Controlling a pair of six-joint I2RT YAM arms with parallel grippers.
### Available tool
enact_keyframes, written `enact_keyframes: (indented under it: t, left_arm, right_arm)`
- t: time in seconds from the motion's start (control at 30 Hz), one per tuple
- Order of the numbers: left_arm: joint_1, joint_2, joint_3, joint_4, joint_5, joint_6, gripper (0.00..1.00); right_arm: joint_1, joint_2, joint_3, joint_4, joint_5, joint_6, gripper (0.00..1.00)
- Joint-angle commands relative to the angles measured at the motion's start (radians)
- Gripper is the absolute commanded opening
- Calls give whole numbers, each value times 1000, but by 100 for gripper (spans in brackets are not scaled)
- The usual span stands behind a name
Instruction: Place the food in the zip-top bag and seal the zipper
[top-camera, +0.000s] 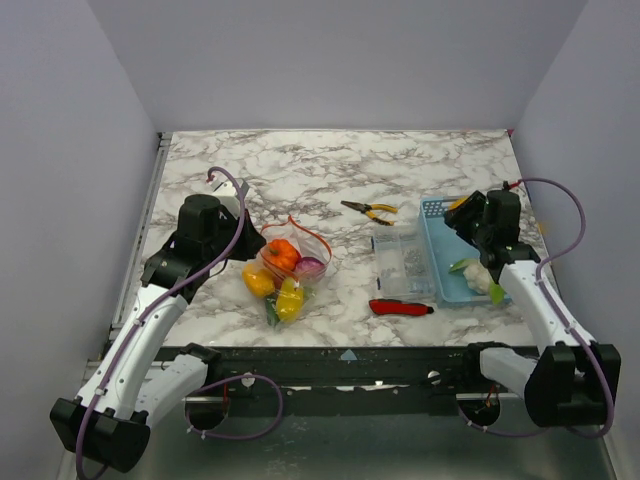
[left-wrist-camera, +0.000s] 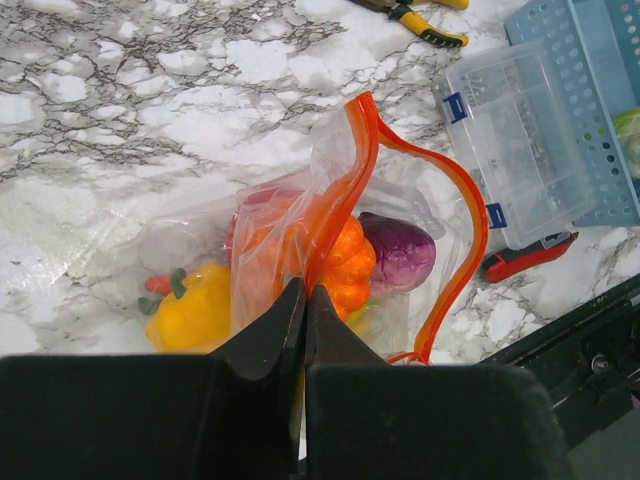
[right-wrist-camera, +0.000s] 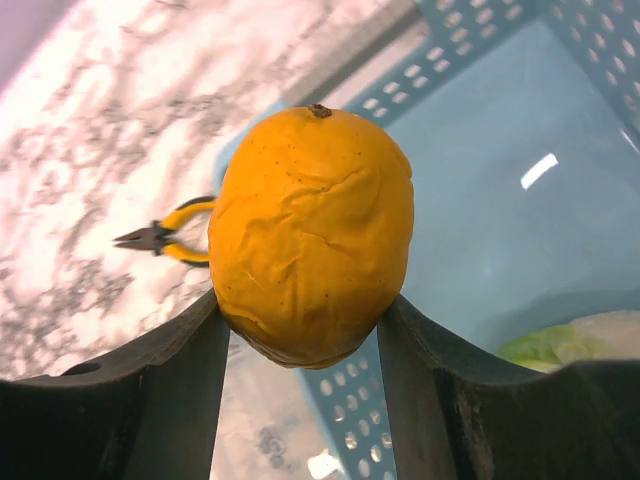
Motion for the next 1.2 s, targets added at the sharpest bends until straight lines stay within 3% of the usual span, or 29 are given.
enact_keyframes:
  t: [0.0,0.1,0.17,0.5,0.8,1.03,1.17]
  left_arm:
    - [-5,-14,0,14,7,9,0]
    - [-5,-6,2,13,15,7,0]
    - [-5,-4,2,13,14,7,0]
    - [-5,-7,2,11,4,8,0]
    - [-5,-31,-6,13,-18,12,0]
    - [-5,-36,-3,12,-7,11,0]
    - [-5,-46,-4,13,-13,12,0]
  right_arm:
    - [-4,-95,6,-45,-175,-23,29]
    - [30,-135,-23,23,-352,22,29]
    - [104,-144,-23,60,-384,47,29]
    - [695,-10,208,50,-171,10,30]
    - [942,276,439,22,-127,-42,37]
    - [989,430,585,-86,-24,-44,56]
    - [1000,459,626,-139,14,-57,78]
